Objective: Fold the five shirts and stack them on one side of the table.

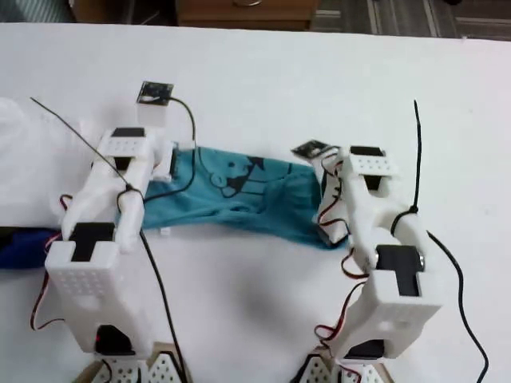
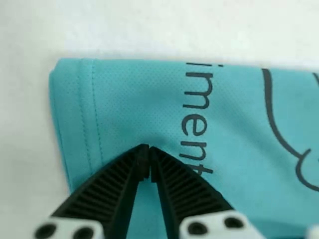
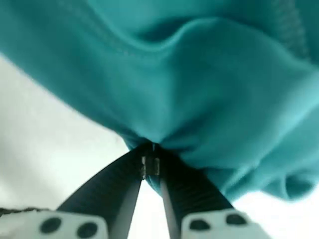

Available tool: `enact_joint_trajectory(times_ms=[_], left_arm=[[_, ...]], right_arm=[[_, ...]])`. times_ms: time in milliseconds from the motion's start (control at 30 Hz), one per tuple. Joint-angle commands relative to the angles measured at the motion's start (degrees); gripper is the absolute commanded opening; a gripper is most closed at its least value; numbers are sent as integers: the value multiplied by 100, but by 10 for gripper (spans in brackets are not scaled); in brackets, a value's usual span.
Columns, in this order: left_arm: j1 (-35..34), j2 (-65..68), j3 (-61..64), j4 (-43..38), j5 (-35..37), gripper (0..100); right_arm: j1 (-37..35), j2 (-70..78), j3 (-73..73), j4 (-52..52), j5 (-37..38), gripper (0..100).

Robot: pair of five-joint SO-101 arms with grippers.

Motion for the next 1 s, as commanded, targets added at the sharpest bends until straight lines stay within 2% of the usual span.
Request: enact_joint_trajectory(times_ms=[0, 100, 267, 433, 533, 667, 833, 967], left_arm=[[44, 9, -180, -132, 35, 39], [44, 9, -180, -132, 35, 39], [44, 9, -180, -132, 35, 39], [44, 9, -180, -132, 35, 39], [44, 9, -180, -132, 35, 39], [44, 9, -180, -132, 35, 39], [44, 9, -180, -132, 35, 39], [44, 9, -180, -132, 35, 39]], right_arm=[[-136, -963, -62, 154, 53, 19], [-365, -1833, -88, 66, 18, 19], [-1103, -2475, -53, -22, -677, 19], [-1921, -1965, -53, -646, -1064, 19], [-2211, -1305, -88, -1200, -1424, 19], [-2457, -690, -97, -1736, -1547, 19], [-2615, -295, -53, -1719, -1574, 19], [-2730, -171, -53, -1270, -1538, 19]])
